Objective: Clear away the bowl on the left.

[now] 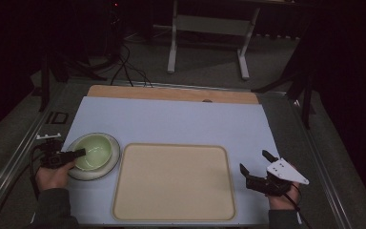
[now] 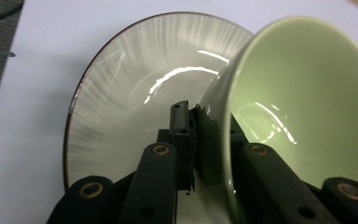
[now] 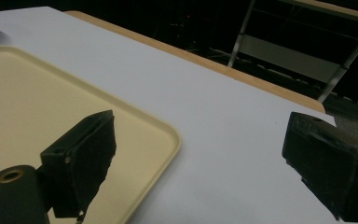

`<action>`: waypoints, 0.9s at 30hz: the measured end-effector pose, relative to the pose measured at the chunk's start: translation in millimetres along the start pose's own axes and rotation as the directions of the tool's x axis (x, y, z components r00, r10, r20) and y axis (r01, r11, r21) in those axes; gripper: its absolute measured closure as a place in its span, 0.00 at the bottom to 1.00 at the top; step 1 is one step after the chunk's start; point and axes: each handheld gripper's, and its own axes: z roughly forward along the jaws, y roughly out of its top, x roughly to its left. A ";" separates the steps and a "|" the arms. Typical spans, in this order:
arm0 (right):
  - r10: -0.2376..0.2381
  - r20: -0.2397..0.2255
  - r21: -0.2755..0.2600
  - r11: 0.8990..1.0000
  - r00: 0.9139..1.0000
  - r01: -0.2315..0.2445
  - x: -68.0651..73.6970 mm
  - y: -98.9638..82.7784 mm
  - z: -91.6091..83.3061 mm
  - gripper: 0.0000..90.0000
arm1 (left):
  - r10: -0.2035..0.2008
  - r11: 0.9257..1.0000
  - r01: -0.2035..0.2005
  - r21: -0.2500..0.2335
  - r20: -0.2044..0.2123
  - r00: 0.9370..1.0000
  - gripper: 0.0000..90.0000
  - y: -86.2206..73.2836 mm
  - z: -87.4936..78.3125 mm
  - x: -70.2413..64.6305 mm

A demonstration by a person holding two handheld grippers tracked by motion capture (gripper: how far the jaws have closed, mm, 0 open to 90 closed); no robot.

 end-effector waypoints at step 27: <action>0.015 -0.013 -0.013 1.000 1.000 -0.016 -0.6 0.2 -0.7 0.10 | -0.001 0.985 0.019 -0.173 0.108 0.994 0.91 5.7 -30.2 -21.5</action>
